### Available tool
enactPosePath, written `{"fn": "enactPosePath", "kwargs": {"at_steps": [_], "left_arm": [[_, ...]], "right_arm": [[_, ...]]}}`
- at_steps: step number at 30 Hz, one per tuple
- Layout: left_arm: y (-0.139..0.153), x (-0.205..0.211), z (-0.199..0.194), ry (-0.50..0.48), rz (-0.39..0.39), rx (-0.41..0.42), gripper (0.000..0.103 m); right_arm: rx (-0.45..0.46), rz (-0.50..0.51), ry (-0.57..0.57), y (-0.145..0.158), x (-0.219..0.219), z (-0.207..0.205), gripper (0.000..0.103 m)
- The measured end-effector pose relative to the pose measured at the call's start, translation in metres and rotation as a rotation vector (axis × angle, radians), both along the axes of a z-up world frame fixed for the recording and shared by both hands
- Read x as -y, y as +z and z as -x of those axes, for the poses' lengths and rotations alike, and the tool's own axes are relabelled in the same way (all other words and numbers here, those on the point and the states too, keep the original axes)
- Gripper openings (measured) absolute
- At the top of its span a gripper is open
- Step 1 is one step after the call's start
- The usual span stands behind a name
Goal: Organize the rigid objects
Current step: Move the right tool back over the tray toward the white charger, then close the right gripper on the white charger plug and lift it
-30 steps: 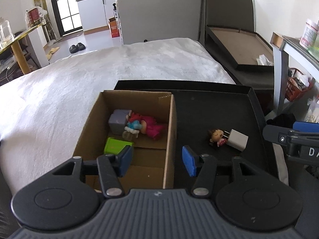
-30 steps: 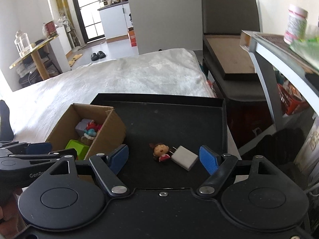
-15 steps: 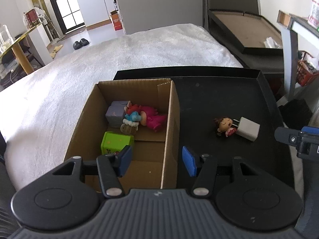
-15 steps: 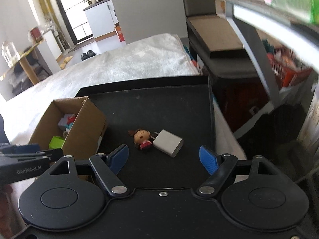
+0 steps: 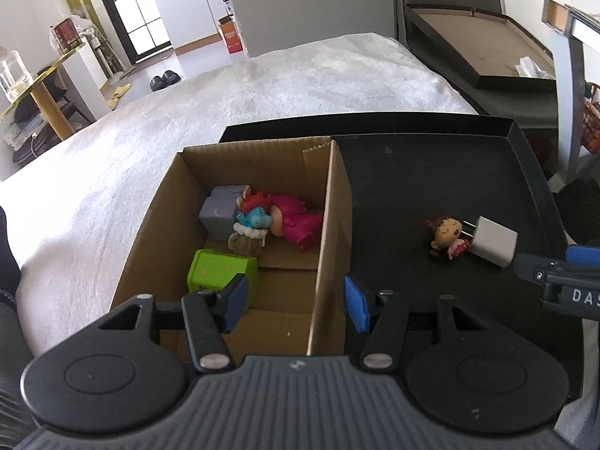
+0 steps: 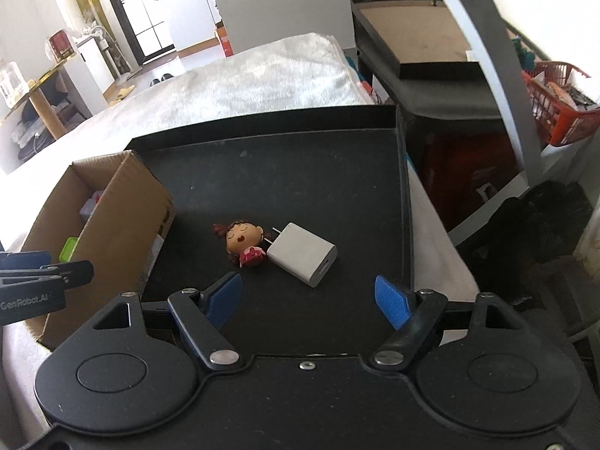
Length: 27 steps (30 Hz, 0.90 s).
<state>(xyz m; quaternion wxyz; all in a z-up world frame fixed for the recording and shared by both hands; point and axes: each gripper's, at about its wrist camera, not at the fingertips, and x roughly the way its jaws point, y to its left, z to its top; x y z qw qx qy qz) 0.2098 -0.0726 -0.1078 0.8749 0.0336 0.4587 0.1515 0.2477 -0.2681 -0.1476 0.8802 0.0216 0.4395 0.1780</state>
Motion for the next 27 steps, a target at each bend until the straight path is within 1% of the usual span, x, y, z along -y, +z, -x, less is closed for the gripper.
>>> {"fn": "enactPosePath", "kwargs": {"at_steps": [3,5,8,10,12,13,15,18,21,27], "left_arm": [[-0.003,-0.002,-0.003,0.01,-0.001,0.008,0.054],[-0.004,-0.004,-0.004,0.014,0.008,0.012,0.051],[-0.005,-0.004,-0.006,0.007,0.017,0.022,0.049],[-0.006,-0.005,-0.006,0.0,0.034,0.026,0.045],[-0.006,-0.007,-0.007,-0.005,0.07,0.025,0.035],[-0.007,-0.007,-0.008,-0.008,0.081,0.023,0.032],[-0.007,-0.005,-0.008,-0.018,0.086,0.023,0.025],[-0.009,-0.003,-0.01,-0.023,0.093,0.025,0.02],[-0.011,0.0,-0.012,-0.025,0.088,0.026,0.017],[-0.015,0.008,-0.017,-0.03,0.049,0.026,0.017]], "right_arm": [[0.006,0.014,-0.004,-0.005,-0.006,-0.007,0.078],[0.007,0.019,-0.011,-0.008,-0.009,-0.011,0.078],[-0.007,0.026,0.019,-0.016,-0.017,-0.014,0.078],[-0.015,0.046,0.036,-0.022,-0.022,-0.016,0.077],[-0.021,0.057,0.046,-0.027,-0.025,-0.018,0.077],[-0.021,0.062,0.048,-0.028,-0.026,-0.018,0.077],[-0.02,0.075,0.05,-0.031,-0.028,-0.019,0.077],[-0.012,0.095,0.041,-0.035,-0.028,-0.021,0.077],[0.01,0.112,0.028,-0.04,-0.026,-0.022,0.077],[0.059,0.134,0.021,-0.043,-0.032,-0.017,0.077]]}}
